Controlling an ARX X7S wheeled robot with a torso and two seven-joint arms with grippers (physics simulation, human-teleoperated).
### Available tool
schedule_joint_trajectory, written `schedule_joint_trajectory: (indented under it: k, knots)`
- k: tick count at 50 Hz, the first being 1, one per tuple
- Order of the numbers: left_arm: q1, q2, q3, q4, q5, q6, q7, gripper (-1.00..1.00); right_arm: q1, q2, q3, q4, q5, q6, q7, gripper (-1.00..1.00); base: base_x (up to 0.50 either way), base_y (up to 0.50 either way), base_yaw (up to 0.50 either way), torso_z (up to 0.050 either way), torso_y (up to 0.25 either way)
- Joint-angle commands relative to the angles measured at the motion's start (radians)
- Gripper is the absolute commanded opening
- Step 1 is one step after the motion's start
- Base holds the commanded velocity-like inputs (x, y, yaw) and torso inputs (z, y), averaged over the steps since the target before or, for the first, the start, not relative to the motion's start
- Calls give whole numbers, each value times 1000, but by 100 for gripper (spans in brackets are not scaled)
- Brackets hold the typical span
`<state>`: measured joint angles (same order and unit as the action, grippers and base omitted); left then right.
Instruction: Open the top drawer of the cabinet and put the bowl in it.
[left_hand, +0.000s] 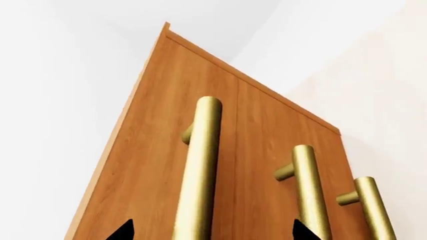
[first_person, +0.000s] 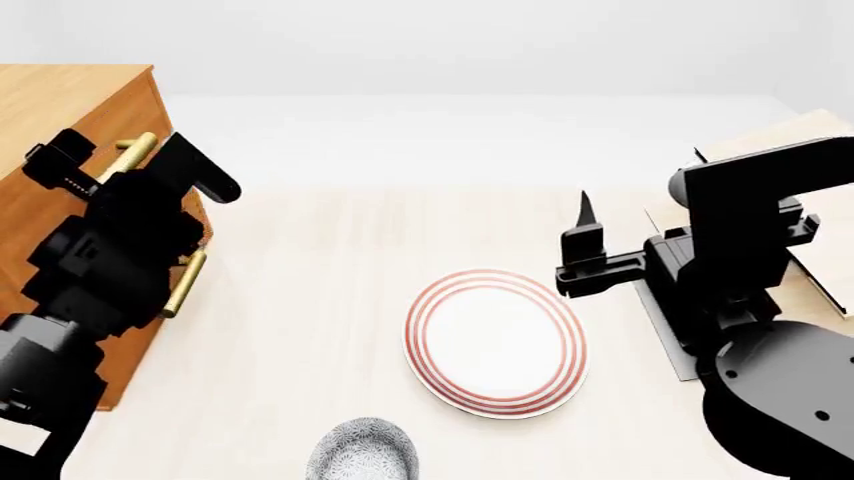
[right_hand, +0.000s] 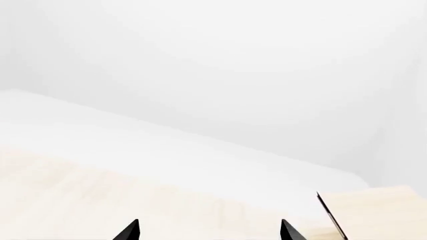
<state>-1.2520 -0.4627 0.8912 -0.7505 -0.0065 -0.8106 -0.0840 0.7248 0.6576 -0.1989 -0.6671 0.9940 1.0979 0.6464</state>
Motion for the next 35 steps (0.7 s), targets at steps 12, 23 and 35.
schedule_joint_trajectory:
  k: [12,23,35]
  knots:
    - [3,0,-30,-44,-11,18,-28,-100,-6,-4,-25,16,-21,-22,-9,100,0,0,0,0,0]
    - [16,-11,-37,-2,-15,15,-33,-100,-9,-5,-28,19,-19,-25,-6,100,0,0,0,0,0]
    - [37,-20,-22,135,-17,-20,-17,-100,-4,-5,-29,16,-11,-22,0,100,0,0,0,0,0]
